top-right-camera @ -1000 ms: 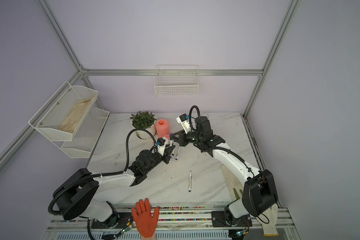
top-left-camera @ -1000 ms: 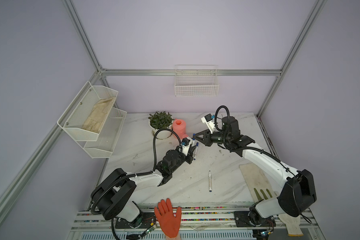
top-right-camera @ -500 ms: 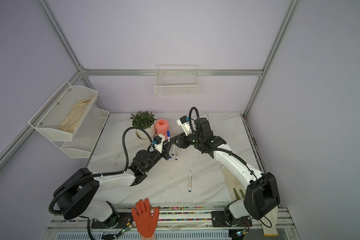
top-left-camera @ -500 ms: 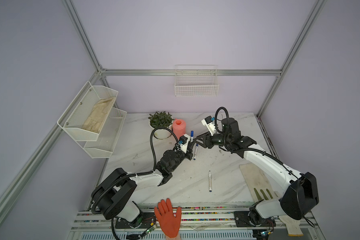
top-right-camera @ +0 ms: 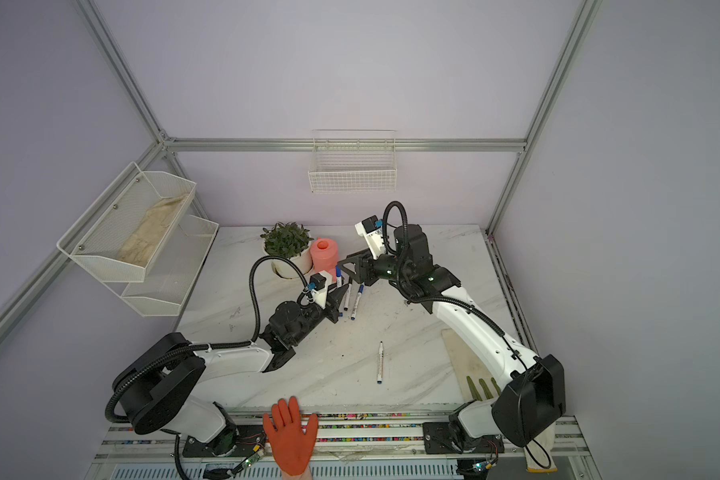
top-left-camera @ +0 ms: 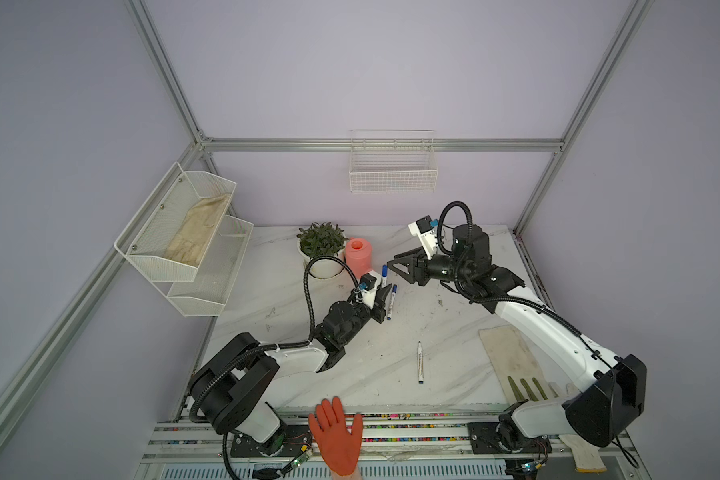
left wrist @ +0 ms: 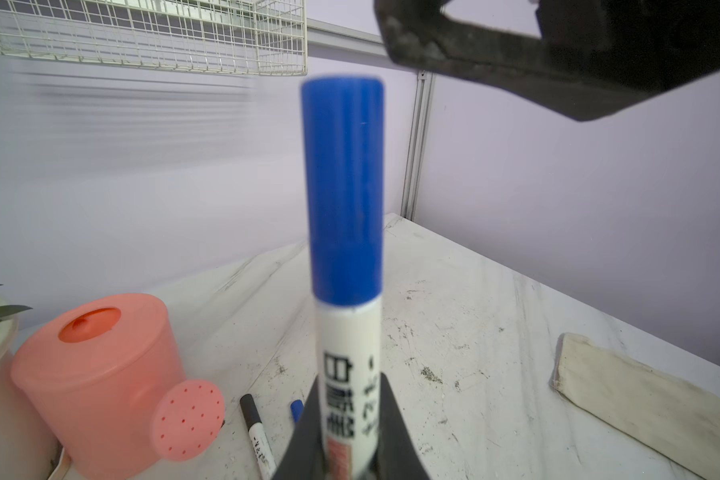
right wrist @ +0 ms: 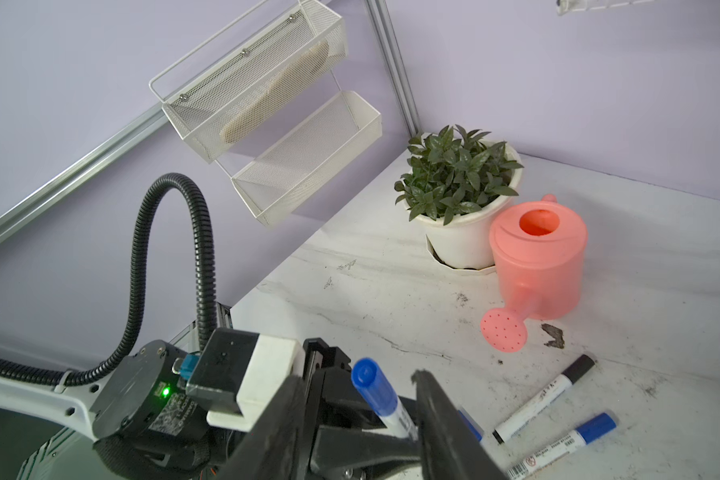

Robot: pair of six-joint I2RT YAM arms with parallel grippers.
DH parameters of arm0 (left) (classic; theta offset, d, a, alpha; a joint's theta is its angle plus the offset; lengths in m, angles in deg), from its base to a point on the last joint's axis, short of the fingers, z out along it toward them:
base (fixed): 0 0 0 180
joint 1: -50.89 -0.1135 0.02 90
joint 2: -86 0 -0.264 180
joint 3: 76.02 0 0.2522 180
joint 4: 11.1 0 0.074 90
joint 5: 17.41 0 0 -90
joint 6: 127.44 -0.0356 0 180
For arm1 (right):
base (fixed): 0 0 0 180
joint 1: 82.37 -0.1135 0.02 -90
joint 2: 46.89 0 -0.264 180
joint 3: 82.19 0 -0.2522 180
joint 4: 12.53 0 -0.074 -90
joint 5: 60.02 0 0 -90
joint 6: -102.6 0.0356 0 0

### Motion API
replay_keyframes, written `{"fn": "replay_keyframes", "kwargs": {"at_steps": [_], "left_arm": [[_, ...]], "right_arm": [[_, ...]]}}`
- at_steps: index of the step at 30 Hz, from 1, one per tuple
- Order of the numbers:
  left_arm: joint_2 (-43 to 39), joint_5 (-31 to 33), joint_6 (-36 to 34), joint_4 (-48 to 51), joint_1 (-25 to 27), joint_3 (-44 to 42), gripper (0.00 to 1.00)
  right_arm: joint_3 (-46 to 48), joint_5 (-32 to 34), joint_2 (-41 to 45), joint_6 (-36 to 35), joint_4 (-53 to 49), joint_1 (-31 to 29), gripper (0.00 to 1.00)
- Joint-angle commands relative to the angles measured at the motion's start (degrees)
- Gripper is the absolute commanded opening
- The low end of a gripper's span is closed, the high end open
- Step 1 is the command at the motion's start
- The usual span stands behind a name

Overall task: Insert the pens into the pen caps
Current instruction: 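Open the right gripper and press down on the cap top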

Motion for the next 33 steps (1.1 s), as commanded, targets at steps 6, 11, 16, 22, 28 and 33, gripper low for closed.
{"fn": "replay_keyframes", "kwargs": {"at_steps": [6, 11, 16, 22, 28, 33], "left_arm": [[-0.48, -0.54, 1.44, -2.11, 0.49, -1.87, 0.0], [-0.56, -0.54, 1.82, -1.98, 0.73, -1.87, 0.0], [-0.77, -0.45, 1.88, -1.46, 0.79, -1.88, 0.0], [-1.19, -0.37, 2.09, -0.75, 0.9, -1.87, 0.0], [-2.94, 0.34, 4.17, -1.1, 0.91, -0.7, 0.0], [-5.16, -0.2, 10.2, -6.01, -0.88, 1.23, 0.0]], "right_arm": [[-2.15, 0.76, -4.83, 0.17, 3.7, -3.75, 0.44], [-1.54, 2.41, -5.3, 0.67, 4.43, -3.98, 0.37], [-1.13, 2.6, -5.54, 1.0, 5.24, -3.98, 0.33], [-0.78, 2.03, -6.57, 1.27, 5.6, -4.01, 0.23], [1.99, 1.14, -7.04, 1.53, 5.36, -3.98, 0.05], [6.63, -0.29, -7.68, 2.99, 4.34, -3.76, 0.0]]}}
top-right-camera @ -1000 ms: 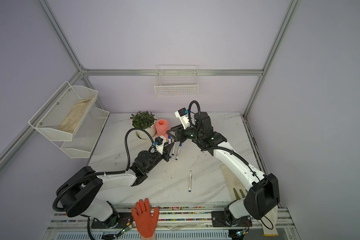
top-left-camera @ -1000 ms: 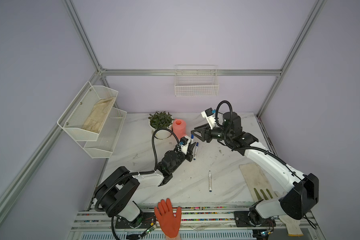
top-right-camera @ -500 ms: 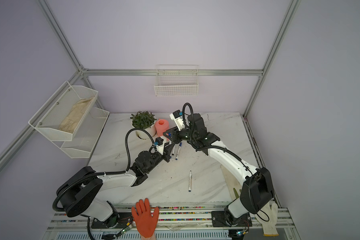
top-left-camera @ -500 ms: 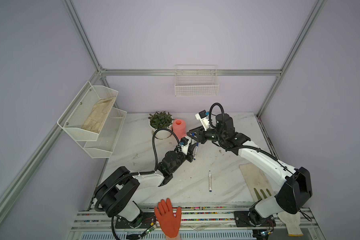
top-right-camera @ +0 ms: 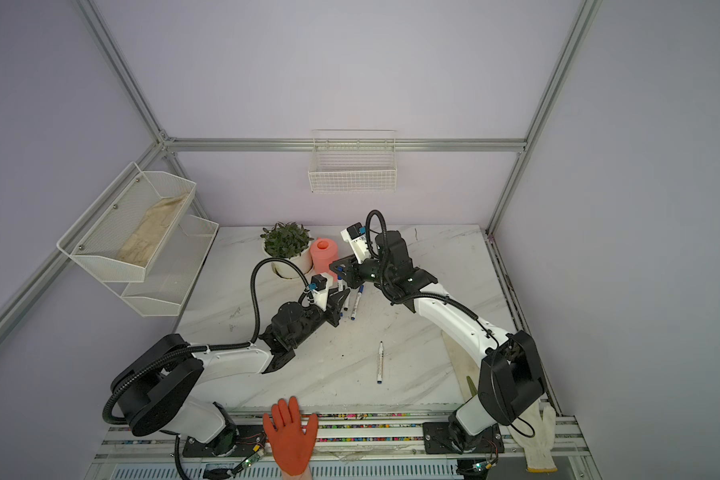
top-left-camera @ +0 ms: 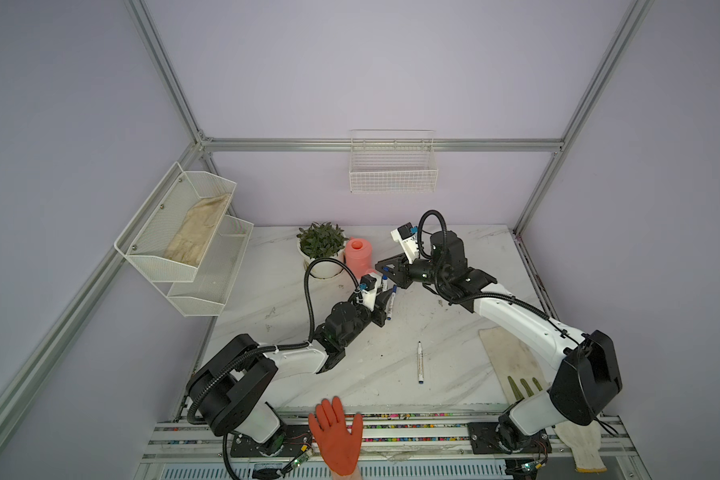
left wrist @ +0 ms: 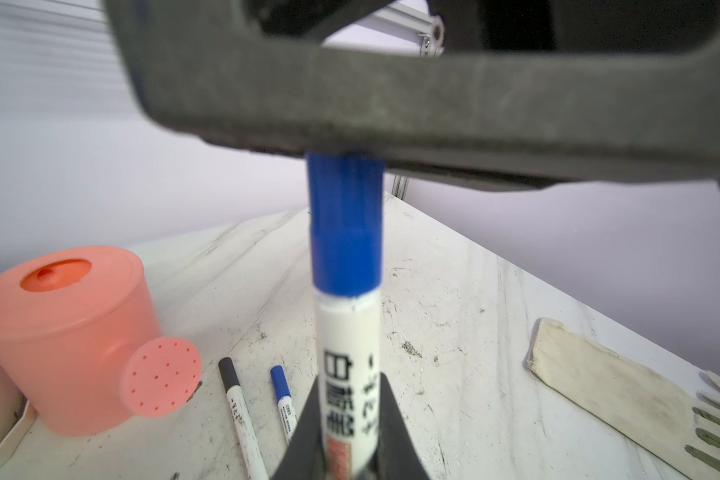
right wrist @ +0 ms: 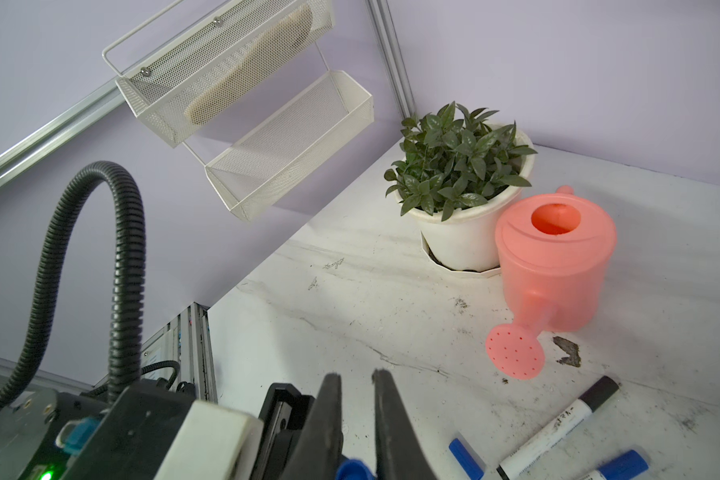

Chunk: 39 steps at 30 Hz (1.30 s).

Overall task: Insert the pens into the pen caps
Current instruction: 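Open the right gripper and press down on the cap top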

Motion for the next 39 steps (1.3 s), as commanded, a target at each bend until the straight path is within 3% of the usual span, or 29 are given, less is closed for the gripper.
{"fn": "replay_keyframes", "kwargs": {"at_steps": [1, 10, 16, 20, 25, 31, 39], "left_arm": [[-4.62, -0.39, 5.71, -11.68, -2.01, 1.59, 0.0], [-9.27, -3.77, 17.29, -19.16, -11.39, 4.11, 0.0], [-10.75, -3.45, 22.28, -22.67, -16.74, 4.38, 0.0], [-13.54, -2.14, 17.34, -16.21, -17.41, 4.96, 0.0], [-15.06, -5.75, 10.09, -8.09, -17.26, 7.11, 0.0], [-12.06, -3.02, 10.46, -8.56, -16.56, 8.07, 0.0], [-3.26, 1.08, 9.22, -16.06, -16.4, 15.43, 0.0]], "right_arm": [[4.02, -4.39, -1.66, 2.3, -4.96, -0.39, 0.0], [3.53, -7.4, -8.72, -2.43, -21.48, 0.06, 0.0], [5.22, -4.75, -8.92, -1.19, -23.38, 0.64, 0.0], [5.96, -8.08, -8.03, -0.07, -22.47, 4.37, 0.0], [5.06, -10.54, -8.58, -2.07, -24.9, 4.57, 0.0], [3.98, -6.51, -10.37, -6.69, -30.04, 0.04, 0.0], [2.26, -7.07, -12.17, -8.49, -32.09, -0.31, 0.0]]}}
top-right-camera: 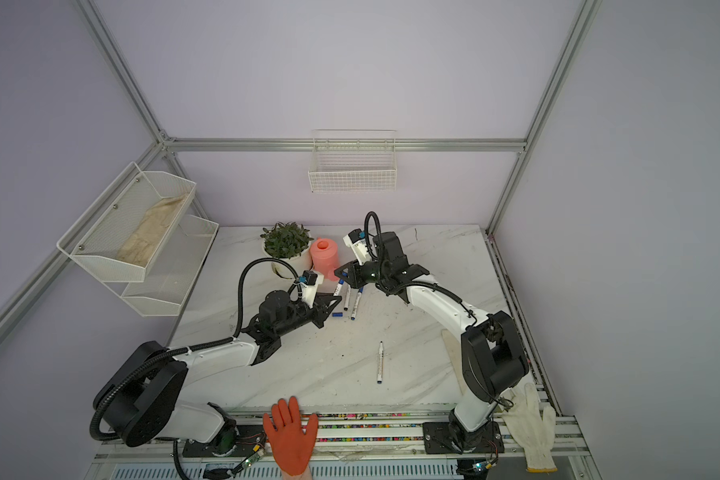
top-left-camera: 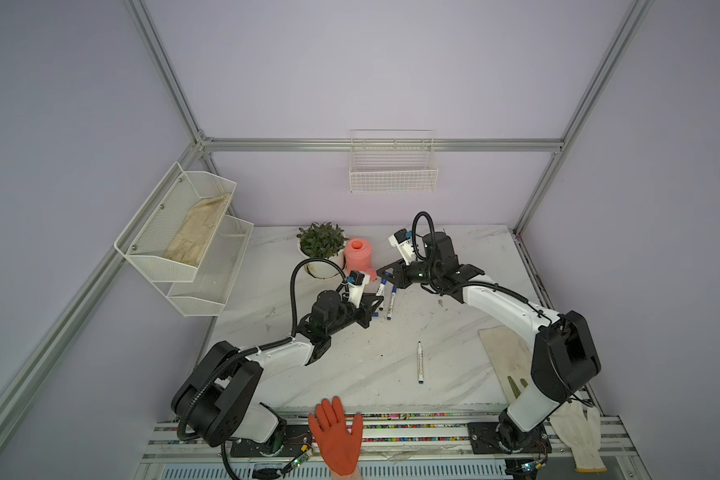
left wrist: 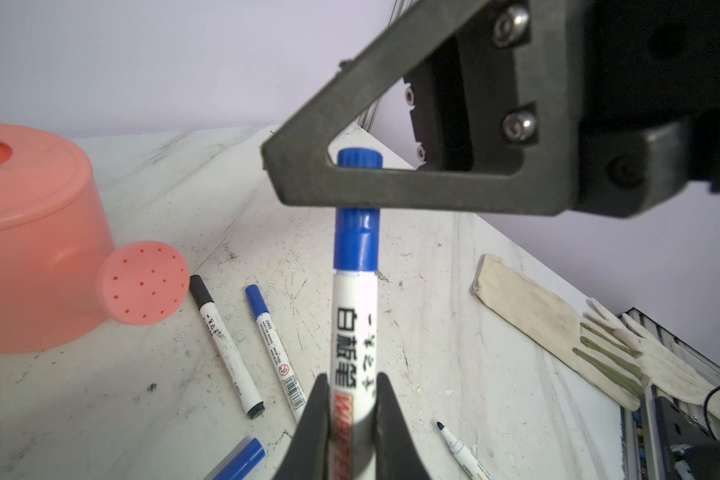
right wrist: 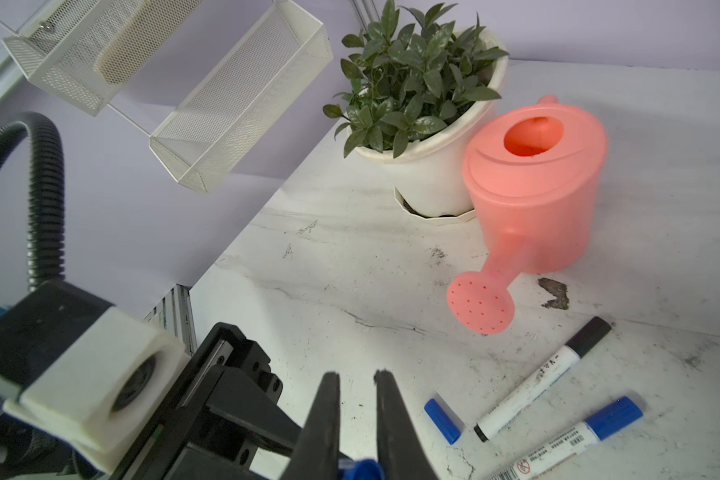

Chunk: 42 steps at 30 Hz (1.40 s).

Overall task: Insert the pens into the pen caps
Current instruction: 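Open the right gripper and press down on the cap top, then raise the right gripper away while the left gripper lowers the capped marker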

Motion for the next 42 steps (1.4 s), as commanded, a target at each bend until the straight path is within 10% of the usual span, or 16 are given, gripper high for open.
{"fn": "replay_keyframes", "kwargs": {"at_steps": [1, 26, 42], "left_arm": [[0.6, 20.92, 2.81, -30.0, -5.68, 16.69, 0.0], [9.27, 21.58, 0.08, -34.04, -5.02, 31.58, 0.0], [-2.09, 19.19, -2.45, -14.59, 4.98, 6.93, 0.0]], "right_arm": [[4.58, -4.87, -3.55, -5.97, -24.86, -3.2, 0.0], [3.63, 11.36, -6.5, -7.54, -27.86, -5.5, 0.0], [7.64, -1.38, 1.34, 2.99, -13.04, 3.72, 0.0]]}}
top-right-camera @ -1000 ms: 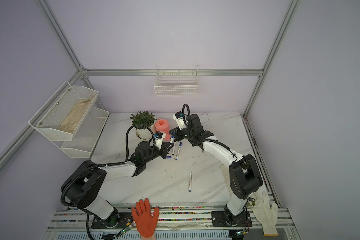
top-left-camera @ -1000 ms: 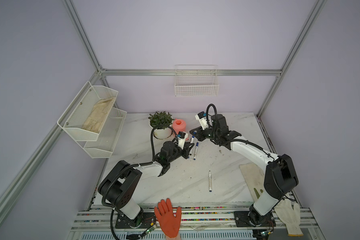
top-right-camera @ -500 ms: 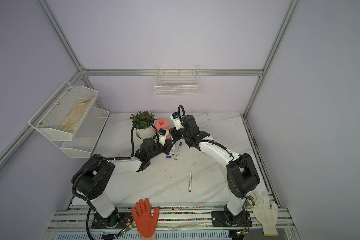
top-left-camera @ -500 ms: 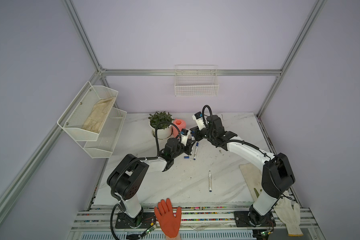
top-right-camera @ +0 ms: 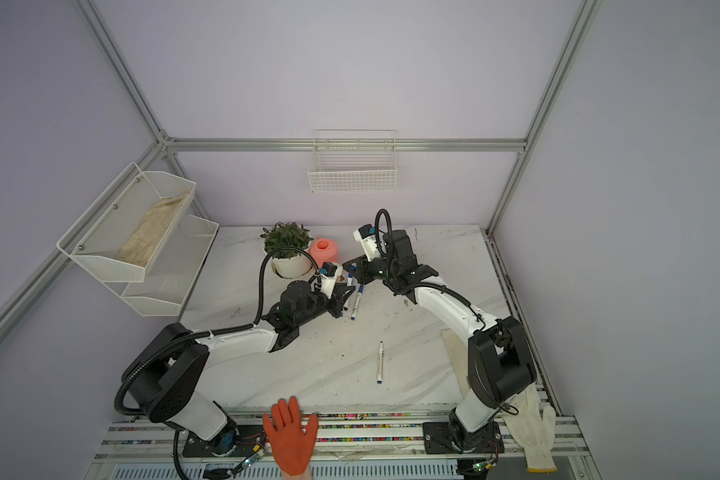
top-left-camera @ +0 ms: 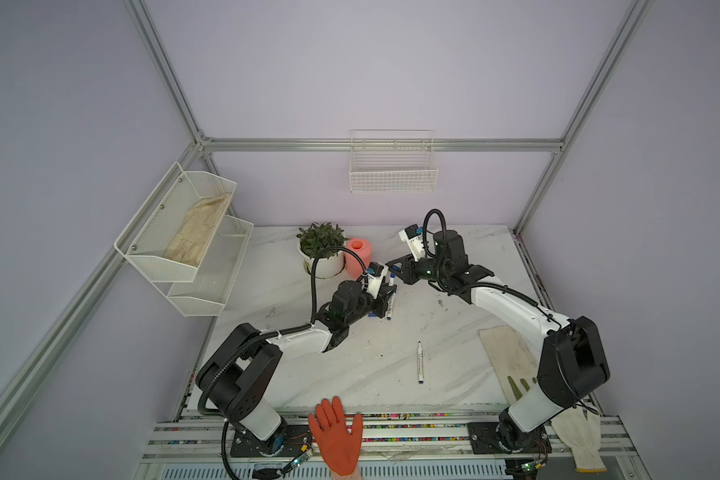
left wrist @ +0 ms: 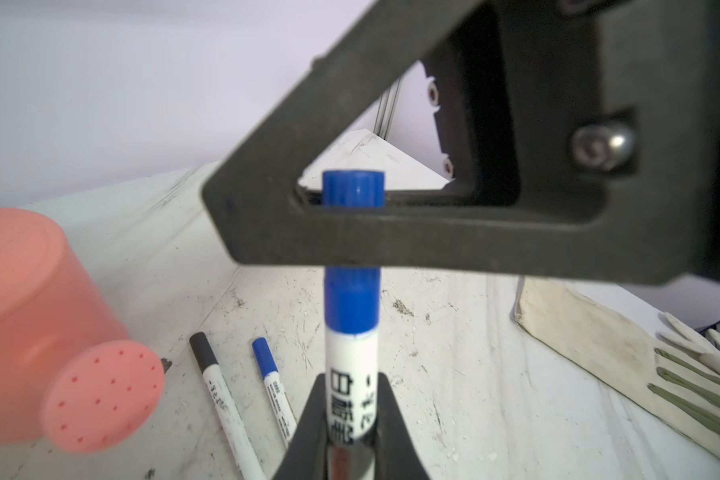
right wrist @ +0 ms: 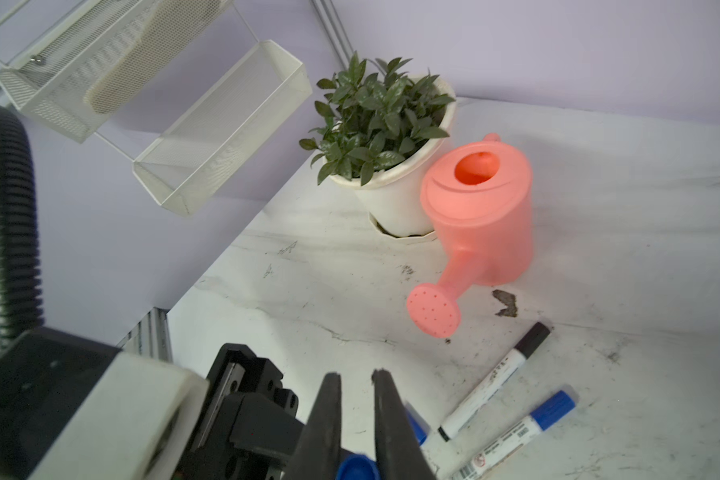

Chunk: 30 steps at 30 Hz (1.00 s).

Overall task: Insert the pens into the pen caps
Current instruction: 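Raise the right gripper away while the left gripper lowers the capped marker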

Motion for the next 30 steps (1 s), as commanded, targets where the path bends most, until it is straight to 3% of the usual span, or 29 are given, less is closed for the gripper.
{"fn": "replay_keyframes", "kwargs": {"at_steps": [1, 4, 8, 12, 18, 22, 30], "left_arm": [[-8.0, 11.3, 3.21, -18.15, -0.31, -3.19, 0.0], [-7.82, 12.15, 5.04, -17.71, 0.99, -5.71, 0.0], [-5.38, 11.67, 7.1, -17.56, 2.22, -7.3, 0.0], [-2.22, 11.32, 10.22, -17.91, 2.32, -8.42, 0.0], [-0.14, 11.44, 14.63, -14.55, 1.4, -8.31, 0.0], [-0.09, 9.69, 13.12, -5.42, 0.44, -5.01, 0.0], [0.73, 5.97, -1.47, 18.64, -0.14, 7.03, 0.0]], "right_arm": [[5.09, -2.45, -2.31, 2.09, -15.23, 0.46, 0.0], [4.94, -3.33, -1.89, 3.13, -13.39, 0.7, 0.02], [3.6, -3.41, -0.14, 4.63, -10.26, 0.97, 0.31], [2.7, -0.61, 2.95, 5.7, -7.34, 2.08, 0.43], [5.85, 4.66, 9.09, 7.76, -3.07, 5.46, 0.44], [7.45, 9.12, 11.2, 9.51, -2.04, 8.53, 0.44], [9.06, 11.79, 9.92, 11.74, -2.82, 13.52, 0.42]]}}
